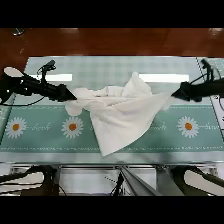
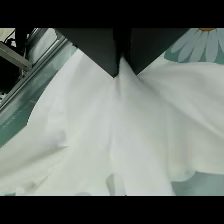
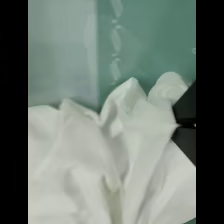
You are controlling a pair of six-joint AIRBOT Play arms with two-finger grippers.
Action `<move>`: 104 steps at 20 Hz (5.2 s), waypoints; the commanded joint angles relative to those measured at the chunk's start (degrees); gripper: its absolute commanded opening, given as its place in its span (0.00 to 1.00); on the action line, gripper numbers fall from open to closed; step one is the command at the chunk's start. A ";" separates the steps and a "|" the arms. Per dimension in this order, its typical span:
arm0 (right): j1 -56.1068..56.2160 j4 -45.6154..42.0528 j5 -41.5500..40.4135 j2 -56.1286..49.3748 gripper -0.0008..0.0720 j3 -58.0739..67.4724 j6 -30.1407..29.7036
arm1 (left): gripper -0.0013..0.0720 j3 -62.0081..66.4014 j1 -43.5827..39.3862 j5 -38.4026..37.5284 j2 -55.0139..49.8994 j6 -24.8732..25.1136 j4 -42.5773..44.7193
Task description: Fold the shirts.
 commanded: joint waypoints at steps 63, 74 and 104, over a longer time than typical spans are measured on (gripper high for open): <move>18.49 -4.31 -0.50 6.69 0.05 34.77 10.69 | 0.04 25.77 4.66 7.52 10.56 -0.28 -30.42; 15.19 -16.26 8.22 32.76 0.05 58.64 9.60 | 0.04 60.08 9.51 1.57 36.85 -21.33 16.11; 9.86 -13.11 -12.35 -13.29 0.05 22.29 15.45 | 0.06 7.15 -4.37 30.86 -1.81 -11.02 -3.67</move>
